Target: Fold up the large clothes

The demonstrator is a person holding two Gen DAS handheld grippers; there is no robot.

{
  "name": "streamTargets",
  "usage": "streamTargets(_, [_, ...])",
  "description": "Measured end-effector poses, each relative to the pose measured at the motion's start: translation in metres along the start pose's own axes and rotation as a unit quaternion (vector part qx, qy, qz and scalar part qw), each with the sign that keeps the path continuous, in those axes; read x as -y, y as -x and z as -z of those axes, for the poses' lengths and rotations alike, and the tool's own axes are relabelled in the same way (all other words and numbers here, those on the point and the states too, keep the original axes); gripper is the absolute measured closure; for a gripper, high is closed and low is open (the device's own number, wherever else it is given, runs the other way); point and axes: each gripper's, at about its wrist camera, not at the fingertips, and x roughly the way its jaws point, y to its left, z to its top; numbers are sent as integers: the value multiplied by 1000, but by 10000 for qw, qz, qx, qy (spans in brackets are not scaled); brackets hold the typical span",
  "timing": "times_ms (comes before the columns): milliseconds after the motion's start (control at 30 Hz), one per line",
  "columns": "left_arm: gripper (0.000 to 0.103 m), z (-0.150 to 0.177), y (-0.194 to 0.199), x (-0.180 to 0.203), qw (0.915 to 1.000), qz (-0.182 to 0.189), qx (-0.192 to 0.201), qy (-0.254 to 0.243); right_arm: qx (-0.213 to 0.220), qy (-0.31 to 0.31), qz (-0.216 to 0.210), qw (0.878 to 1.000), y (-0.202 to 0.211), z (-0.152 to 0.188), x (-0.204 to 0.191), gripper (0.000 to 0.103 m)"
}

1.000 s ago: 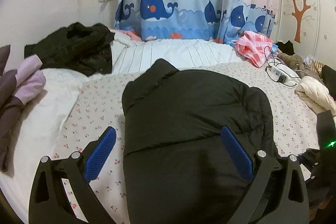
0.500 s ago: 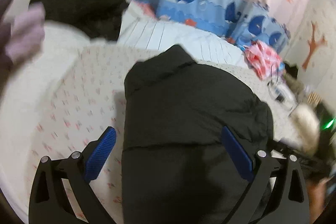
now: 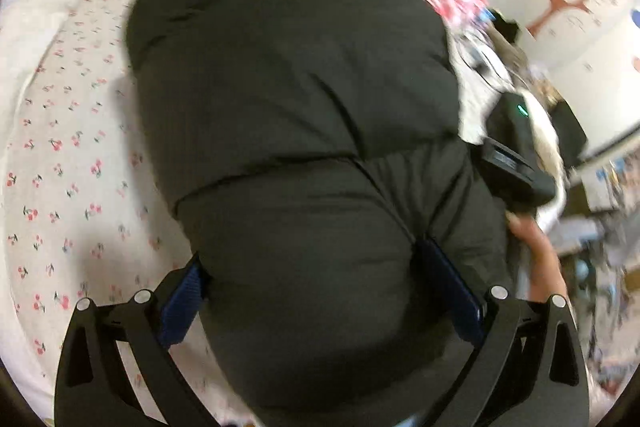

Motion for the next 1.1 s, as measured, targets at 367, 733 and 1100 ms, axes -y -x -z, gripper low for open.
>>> streamTargets(367, [7, -15, 51, -27, 9684, -1108, 2112, 732, 2487, 2267, 1612, 9278, 77, 15, -110, 6])
streamTargets(733, [7, -13, -13, 40, 9556, -2009, 2150, 159, 1415, 2078, 2353, 9388, 39, -2, -97, 6])
streamTargets(1100, [7, -18, 12, 31, 9335, -2364, 2645, 517, 2216, 2438, 2776, 9024, 51, 39, -122, 6])
